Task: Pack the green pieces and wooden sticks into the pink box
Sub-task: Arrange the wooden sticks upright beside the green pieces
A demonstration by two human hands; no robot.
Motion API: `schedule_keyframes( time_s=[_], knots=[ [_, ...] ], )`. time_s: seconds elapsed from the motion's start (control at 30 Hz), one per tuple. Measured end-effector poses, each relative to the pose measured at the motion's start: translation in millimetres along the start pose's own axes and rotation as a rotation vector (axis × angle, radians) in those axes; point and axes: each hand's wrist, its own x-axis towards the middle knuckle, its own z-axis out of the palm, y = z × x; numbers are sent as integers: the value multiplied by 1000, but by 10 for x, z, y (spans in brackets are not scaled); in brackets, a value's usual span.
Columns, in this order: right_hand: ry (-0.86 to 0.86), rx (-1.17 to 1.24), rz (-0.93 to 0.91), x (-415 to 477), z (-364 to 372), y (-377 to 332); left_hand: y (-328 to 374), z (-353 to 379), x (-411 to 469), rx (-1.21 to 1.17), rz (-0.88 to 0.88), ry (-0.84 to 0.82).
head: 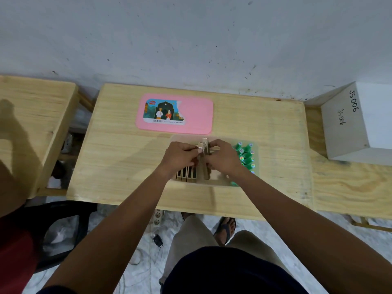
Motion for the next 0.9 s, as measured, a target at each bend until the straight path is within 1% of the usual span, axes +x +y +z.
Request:
schedule_keyframes(
  time_s=[0.03,0.07,0.17,0.27,0.37,0.53,0.67,0.73,0.8,0.83,0.9],
  knots=[
    [-84,147,44,-23,-28,-35,41,-13,-26,-85,-31,-47],
    [-149,223,64,-33,-48,-49,73,-27,-39,-132,-44,-73],
    [-267,300,77,-7,-73,-24,156,-86,-70,-191,-45,-89],
    [-309,386,118,44,-51,21,165,-149,-58,-220,-56,-61],
    [-312,386,104,52,-28,29,148,-196,-59,-235,-59,-83],
    [-342,238,16,36,4,-6,107,-269,-74,-225,-123,-184],
    [-340,244,6,39,-6,-15,108,-321,-69,-271,-159,-226],
    [-317,242,7,47,-27,-8,124,-339,-72,-298,-155,-210],
    [-312,309,50,53,-55,7,147,-348,-81,-295,-123,-144],
    [-318,366,78,59,-69,21,163,-358,-83,-252,-89,-86],
    [-335,463,125,60,-97,52,176,-385,-54,-93,-5,45]
  ],
)
